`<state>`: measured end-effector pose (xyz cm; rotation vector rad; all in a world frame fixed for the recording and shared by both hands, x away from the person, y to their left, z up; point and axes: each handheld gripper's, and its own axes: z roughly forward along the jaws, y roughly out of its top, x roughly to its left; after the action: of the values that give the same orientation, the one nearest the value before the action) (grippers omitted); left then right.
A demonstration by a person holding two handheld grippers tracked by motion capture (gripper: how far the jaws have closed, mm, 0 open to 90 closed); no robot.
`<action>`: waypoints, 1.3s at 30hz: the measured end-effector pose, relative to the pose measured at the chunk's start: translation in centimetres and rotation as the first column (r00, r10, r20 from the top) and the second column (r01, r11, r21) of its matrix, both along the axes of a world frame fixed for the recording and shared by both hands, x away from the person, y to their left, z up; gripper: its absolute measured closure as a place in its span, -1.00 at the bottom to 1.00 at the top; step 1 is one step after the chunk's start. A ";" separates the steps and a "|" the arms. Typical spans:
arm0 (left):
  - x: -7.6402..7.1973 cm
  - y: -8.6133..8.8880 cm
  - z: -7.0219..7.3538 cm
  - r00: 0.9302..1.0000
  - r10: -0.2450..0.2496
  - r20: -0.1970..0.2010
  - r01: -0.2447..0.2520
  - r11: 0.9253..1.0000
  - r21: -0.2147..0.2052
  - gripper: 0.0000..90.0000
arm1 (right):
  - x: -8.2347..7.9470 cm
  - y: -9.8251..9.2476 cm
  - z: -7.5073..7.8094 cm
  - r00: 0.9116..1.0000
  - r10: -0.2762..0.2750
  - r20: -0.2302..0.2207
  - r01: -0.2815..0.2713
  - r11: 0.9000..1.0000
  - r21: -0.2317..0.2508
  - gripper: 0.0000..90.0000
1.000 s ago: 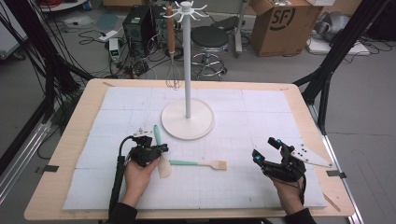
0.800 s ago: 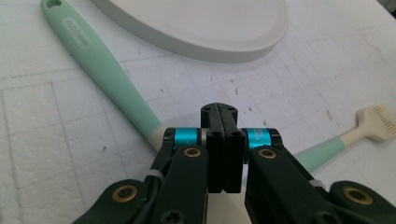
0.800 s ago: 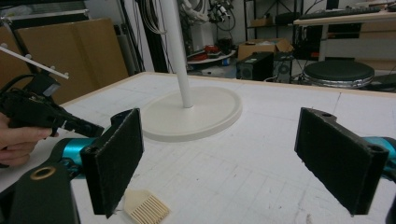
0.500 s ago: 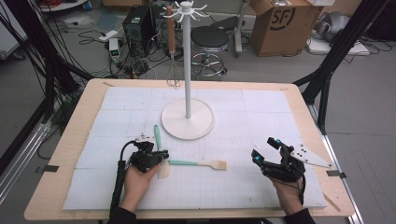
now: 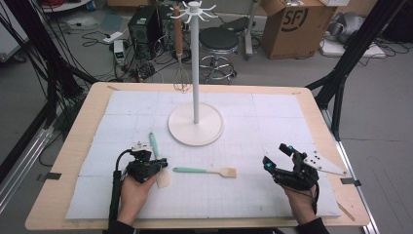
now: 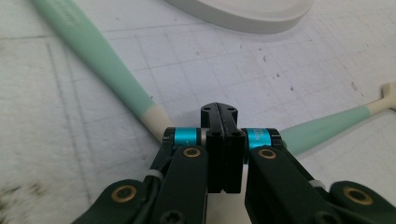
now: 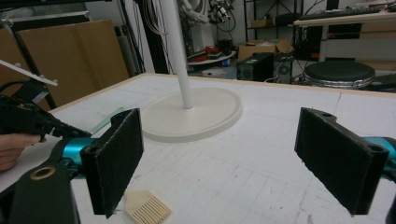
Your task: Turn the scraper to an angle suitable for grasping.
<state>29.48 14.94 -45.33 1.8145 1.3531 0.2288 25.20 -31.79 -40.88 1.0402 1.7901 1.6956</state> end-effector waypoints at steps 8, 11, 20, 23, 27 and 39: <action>-0.4 1.6 0.5 0.999 0.040 0.025 -0.038 0.998 -0.057 1.00 | 0.0 0.2 -0.1 1.000 0.001 -0.004 -0.001 1.000 -0.004 -0.68; -0.2 2.5 0.4 0.998 0.064 0.023 -0.062 0.995 -0.080 1.00 | 0.1 0.1 -0.1 1.000 -0.002 0.002 0.002 1.000 -0.004 -0.68; 1.0 5.5 0.2 0.988 0.150 0.045 -0.146 0.985 -0.098 1.00 | 0.0 0.2 0.0 1.000 -0.001 0.001 0.001 1.000 0.003 -0.68; 1.8 6.5 -0.3 0.983 0.181 0.015 -0.179 0.979 -0.096 1.00 | 0.0 0.1 0.0 1.000 -0.003 0.003 0.002 1.000 0.002 -0.68; 2.8 6.3 -0.4 0.984 0.176 -0.003 -0.175 0.982 -0.068 1.00 | 0.0 0.2 0.0 1.000 -0.003 0.001 0.003 1.000 0.003 -0.68; 4.6 5.4 -0.4 0.985 0.174 -0.019 -0.175 0.982 -0.070 1.00 | 0.0 0.1 0.1 1.000 -0.005 0.007 0.004 1.000 0.015 -0.68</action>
<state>34.12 20.34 -45.75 1.6423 1.5124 0.2587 25.21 -31.71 -40.82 1.0426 1.7723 1.7101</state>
